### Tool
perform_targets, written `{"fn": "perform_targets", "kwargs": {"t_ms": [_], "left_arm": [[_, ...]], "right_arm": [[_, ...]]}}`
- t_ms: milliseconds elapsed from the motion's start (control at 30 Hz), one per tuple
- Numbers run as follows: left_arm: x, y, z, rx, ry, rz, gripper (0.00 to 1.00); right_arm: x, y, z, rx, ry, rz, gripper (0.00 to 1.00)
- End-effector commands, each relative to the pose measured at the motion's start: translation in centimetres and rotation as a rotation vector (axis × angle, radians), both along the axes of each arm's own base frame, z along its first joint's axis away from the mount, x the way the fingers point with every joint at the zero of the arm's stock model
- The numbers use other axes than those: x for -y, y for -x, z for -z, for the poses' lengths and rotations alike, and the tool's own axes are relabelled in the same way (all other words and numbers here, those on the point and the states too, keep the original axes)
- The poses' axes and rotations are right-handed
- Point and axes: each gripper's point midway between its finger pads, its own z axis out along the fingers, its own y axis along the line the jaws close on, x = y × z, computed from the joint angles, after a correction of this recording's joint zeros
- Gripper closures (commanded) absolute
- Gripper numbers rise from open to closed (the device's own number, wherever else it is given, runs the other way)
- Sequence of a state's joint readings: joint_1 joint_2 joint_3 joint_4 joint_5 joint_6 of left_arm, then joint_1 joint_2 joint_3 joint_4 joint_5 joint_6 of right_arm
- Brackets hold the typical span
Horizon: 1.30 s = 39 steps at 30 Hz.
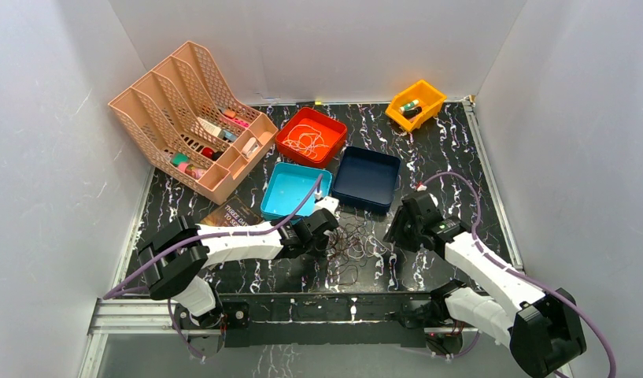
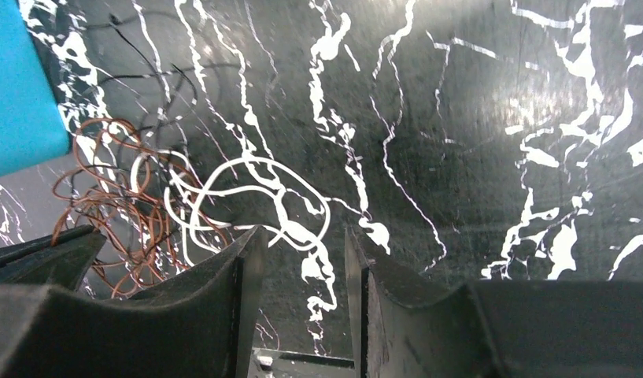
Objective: Untangle the cables
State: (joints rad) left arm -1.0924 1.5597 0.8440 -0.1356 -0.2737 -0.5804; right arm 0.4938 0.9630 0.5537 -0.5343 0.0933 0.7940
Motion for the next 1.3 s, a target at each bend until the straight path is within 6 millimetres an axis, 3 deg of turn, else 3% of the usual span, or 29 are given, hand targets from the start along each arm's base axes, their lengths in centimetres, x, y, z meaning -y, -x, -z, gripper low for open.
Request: {"fn": "perform_targets", "kwargs": {"t_ms": [0,600,900,1100,1167,1267], "left_arm": [[-0.1,-0.3,-1.5,0.030,0.023,-0.014,1.00],[0.4,-0.5,-1.6,0.031,0.023,-0.003,1.00],[0.6,-0.5,-1.5,0.028,0.020,0.004,1.00],[0.7,-0.6,-1.4,0.027,0.017,0.002,1.00],[0.7,-0.6,-1.4,0.027,0.017,0.002,1.00],[0.7,-0.6,-1.4,0.029,0.016,0.002,1.00]], "right_arm": [[-0.5,1.0,0.7,-0.048,-0.073,0.079,0.52],[-1.4,2.2,3.1,-0.126,-0.236,0.272,0.54],[-0.9,2.2,5.2,-0.107,-0.254,0.333,0.65],[0.6,0.7,3.8,0.026,-0.229,0.374,0.92],[1.1,-0.2,2.3,0.098,-0.214,0.368,0.98],[2.6,-1.8,-1.3,0.232,-0.160,0.387,1.00]]}}
